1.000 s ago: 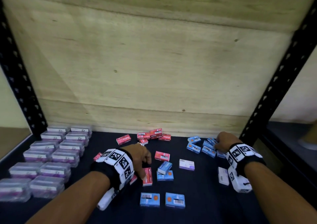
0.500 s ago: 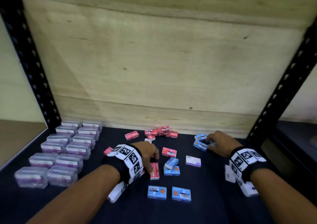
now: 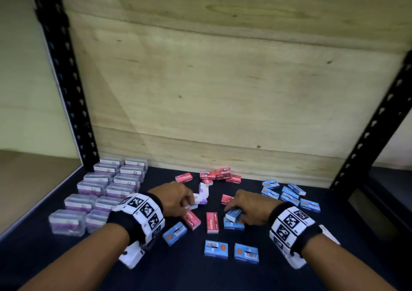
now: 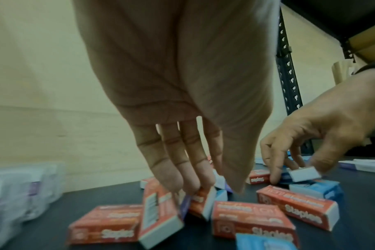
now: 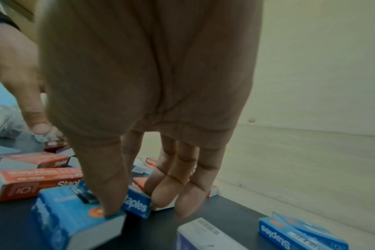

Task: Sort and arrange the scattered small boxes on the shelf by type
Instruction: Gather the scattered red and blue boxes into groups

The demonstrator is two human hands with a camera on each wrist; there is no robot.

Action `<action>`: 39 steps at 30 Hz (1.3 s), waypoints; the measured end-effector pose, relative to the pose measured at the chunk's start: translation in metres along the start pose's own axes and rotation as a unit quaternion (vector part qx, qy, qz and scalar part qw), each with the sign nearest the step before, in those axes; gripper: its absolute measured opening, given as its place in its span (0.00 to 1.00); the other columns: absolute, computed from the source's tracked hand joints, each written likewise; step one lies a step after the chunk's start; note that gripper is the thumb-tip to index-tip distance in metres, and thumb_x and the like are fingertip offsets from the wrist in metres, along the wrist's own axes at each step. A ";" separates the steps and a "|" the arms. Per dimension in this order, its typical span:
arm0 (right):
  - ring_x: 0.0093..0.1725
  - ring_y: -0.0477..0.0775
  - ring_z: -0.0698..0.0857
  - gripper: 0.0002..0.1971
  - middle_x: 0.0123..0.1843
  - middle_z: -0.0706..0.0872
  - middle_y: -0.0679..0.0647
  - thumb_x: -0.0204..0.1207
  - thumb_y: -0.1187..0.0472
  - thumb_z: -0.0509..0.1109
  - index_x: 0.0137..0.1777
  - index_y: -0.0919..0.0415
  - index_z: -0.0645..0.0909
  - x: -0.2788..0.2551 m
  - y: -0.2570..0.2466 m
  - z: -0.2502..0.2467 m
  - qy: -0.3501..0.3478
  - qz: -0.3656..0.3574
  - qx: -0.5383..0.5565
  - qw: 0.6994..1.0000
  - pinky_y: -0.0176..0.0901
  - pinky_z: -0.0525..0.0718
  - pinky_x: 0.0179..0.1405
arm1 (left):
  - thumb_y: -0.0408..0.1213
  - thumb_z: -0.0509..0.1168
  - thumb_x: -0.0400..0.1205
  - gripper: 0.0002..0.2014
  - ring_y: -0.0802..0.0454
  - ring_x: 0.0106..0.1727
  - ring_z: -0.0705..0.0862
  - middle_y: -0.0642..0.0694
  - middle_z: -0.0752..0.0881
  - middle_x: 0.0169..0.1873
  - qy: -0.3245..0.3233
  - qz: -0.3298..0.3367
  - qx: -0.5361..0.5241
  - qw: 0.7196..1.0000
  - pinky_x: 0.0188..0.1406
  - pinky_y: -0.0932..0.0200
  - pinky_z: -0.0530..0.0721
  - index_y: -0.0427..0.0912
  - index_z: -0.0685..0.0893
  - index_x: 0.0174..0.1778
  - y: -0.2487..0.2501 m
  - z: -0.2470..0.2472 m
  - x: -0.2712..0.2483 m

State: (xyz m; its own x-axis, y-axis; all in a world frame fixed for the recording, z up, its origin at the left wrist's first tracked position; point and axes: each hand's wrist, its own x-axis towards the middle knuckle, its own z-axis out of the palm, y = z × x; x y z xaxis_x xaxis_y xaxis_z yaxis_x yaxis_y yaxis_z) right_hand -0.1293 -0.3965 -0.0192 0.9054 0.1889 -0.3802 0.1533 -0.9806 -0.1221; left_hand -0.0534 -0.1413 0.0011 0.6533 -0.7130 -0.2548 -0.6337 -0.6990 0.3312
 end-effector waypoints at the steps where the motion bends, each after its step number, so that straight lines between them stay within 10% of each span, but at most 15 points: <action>1: 0.63 0.57 0.81 0.23 0.64 0.74 0.52 0.78 0.60 0.72 0.72 0.43 0.78 0.001 0.000 -0.001 0.003 0.002 -0.006 1.000 0.47 0.79 0.63 | 0.36 0.69 0.78 0.14 0.59 0.48 0.85 0.55 0.88 0.53 -0.010 -0.004 0.017 1.000 0.46 0.71 0.78 0.49 0.86 0.59 -0.003 -0.001 -0.005; 5: 0.63 0.56 0.80 0.20 0.63 0.75 0.52 0.77 0.56 0.74 0.68 0.49 0.80 -0.001 -0.003 -0.004 0.013 0.021 -0.011 1.000 0.48 0.79 0.62 | 0.42 0.68 0.77 0.07 0.54 0.49 0.87 0.54 0.90 0.47 -0.015 -0.051 0.066 0.996 0.46 0.64 0.82 0.47 0.88 0.48 -0.004 0.001 -0.022; 10: 0.57 0.51 0.81 0.19 0.63 0.82 0.50 0.76 0.50 0.75 0.65 0.51 0.79 -0.010 -0.013 -0.008 0.012 0.032 -0.017 0.999 0.45 0.80 0.56 | 0.60 0.74 0.70 0.22 0.52 0.46 0.82 0.53 0.85 0.47 -0.065 -0.088 0.135 0.985 0.44 0.57 0.79 0.49 0.84 0.53 0.000 0.017 -0.031; 28: 0.53 0.55 0.85 0.20 0.58 0.87 0.54 0.73 0.48 0.77 0.62 0.56 0.83 -0.021 -0.034 -0.004 -0.026 0.058 0.004 0.998 0.46 0.83 0.51 | 0.51 0.73 0.67 0.17 0.51 0.47 0.86 0.53 0.86 0.45 -0.041 -0.065 0.088 0.993 0.50 0.55 0.87 0.49 0.85 0.49 0.017 -0.001 -0.035; 39: 0.55 0.54 0.83 0.17 0.56 0.86 0.50 0.73 0.50 0.76 0.60 0.54 0.83 -0.049 0.046 -0.017 0.057 0.133 0.007 0.989 0.42 0.77 0.49 | 0.48 0.72 0.75 0.16 0.49 0.50 0.85 0.50 0.86 0.52 0.011 0.028 0.093 0.995 0.52 0.52 0.85 0.49 0.83 0.57 0.082 -0.017 0.062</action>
State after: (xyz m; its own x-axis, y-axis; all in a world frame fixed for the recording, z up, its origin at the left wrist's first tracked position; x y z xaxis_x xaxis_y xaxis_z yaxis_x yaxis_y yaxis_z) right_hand -0.1597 -0.4518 0.0094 0.9517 -0.0836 -0.2956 -0.1013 -0.9938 -0.0452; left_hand -0.0580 -0.2422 0.0284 0.6220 -0.7514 -0.2202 -0.7340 -0.6574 0.1703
